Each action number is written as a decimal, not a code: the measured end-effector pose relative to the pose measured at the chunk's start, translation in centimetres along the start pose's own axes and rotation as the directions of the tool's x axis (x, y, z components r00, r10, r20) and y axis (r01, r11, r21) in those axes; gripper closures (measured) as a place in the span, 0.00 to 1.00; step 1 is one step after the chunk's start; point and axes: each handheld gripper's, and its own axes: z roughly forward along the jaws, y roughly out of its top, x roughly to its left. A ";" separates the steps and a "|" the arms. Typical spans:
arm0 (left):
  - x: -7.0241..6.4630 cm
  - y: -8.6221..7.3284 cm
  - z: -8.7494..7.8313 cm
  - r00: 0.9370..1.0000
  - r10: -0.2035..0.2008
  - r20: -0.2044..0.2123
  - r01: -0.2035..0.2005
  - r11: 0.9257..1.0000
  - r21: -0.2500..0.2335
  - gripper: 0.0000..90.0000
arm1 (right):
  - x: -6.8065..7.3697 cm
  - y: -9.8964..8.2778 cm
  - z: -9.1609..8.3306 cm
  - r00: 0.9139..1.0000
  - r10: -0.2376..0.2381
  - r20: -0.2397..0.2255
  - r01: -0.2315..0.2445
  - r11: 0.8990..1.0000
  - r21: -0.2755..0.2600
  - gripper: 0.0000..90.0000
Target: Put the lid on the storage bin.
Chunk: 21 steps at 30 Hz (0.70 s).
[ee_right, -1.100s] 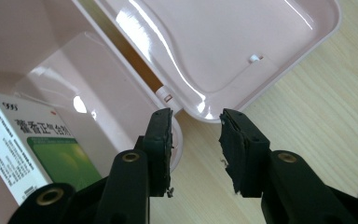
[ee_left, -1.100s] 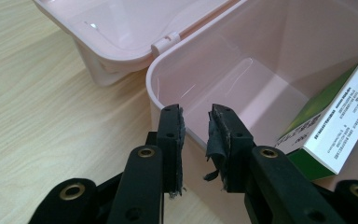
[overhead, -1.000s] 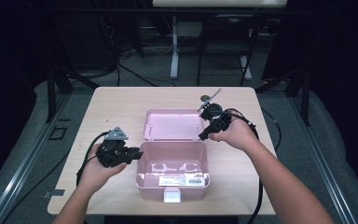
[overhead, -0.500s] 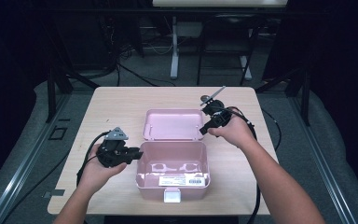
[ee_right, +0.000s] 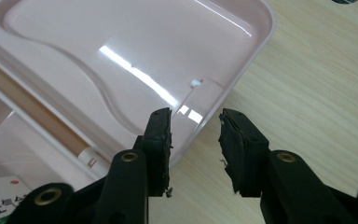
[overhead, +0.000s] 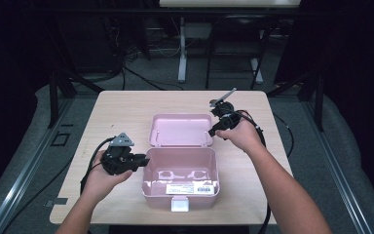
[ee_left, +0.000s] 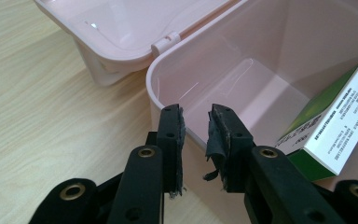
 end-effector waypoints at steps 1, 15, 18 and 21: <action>0.0 0.0 0.0 1.000 -0.001 0.001 0.001 1.000 -0.001 0.82 | -0.1 0.1 0.1 1.000 0.014 0.003 -0.014 1.000 -0.002 0.71; 0.0 -0.1 0.1 1.000 -0.008 -0.001 0.008 1.000 -0.012 0.82 | -1.6 0.9 2.8 0.976 0.216 0.021 -0.214 0.975 -0.060 0.74; 0.0 -0.1 0.1 1.000 -0.008 -0.001 0.008 1.000 -0.012 0.82 | -1.8 1.1 3.2 0.969 0.246 0.025 -0.244 0.967 -0.074 0.76; 0.0 -0.1 0.1 1.000 -0.008 0.000 0.008 1.000 -0.012 0.82 | -1.9 1.2 3.5 0.961 0.274 0.031 -0.270 0.959 -0.086 0.78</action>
